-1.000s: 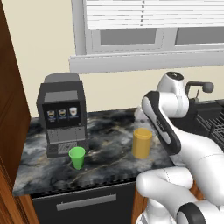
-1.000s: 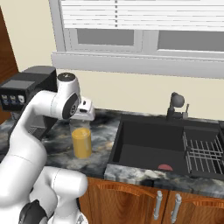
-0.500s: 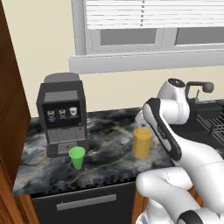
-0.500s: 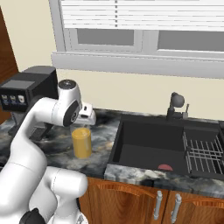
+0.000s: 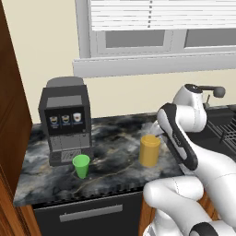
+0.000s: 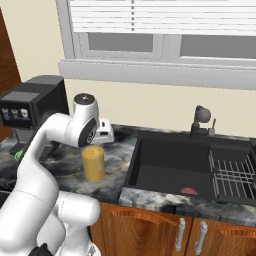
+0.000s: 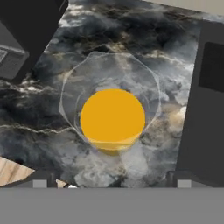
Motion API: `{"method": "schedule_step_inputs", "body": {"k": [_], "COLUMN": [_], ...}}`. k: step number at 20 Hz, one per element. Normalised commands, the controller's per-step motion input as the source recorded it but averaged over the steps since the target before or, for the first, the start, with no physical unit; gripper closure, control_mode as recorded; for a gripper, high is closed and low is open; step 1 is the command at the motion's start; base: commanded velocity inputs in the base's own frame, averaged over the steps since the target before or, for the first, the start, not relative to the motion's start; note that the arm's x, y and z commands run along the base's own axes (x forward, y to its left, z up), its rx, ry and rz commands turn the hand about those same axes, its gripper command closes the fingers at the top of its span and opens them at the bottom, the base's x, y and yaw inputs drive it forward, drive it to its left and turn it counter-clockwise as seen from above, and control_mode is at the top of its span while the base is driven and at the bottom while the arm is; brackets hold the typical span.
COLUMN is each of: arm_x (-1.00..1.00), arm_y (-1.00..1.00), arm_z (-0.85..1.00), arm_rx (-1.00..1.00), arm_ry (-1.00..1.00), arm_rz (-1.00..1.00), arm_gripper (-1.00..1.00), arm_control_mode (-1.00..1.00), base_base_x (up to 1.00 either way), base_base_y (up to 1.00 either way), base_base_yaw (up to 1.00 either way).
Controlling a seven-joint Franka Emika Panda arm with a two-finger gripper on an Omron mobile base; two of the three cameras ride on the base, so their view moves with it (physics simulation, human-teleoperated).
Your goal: Place the pitcher and cup on the dining counter for serving.
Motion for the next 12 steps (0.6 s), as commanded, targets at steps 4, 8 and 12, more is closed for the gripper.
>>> {"method": "schedule_step_inputs", "body": {"k": [4,8,12], "arm_x": [-0.01,0.00,0.00], "arm_y": [-0.36,-0.14,0.00], "arm_z": [-0.02,-0.21,-0.33], "arm_rx": [-0.07,-0.08,-0.03], "arm_ry": [-0.02,-0.06,-0.07], "arm_rz": [0.29,0.24,0.11], "arm_gripper": [-1.00,-1.00,-1.00], "arm_control_mode": [-1.00,-1.00,-1.00], "base_base_x": [0.00,0.00,0.00], "base_base_y": [0.00,0.00,0.00], "base_base_yaw": [0.00,0.00,0.00]}}
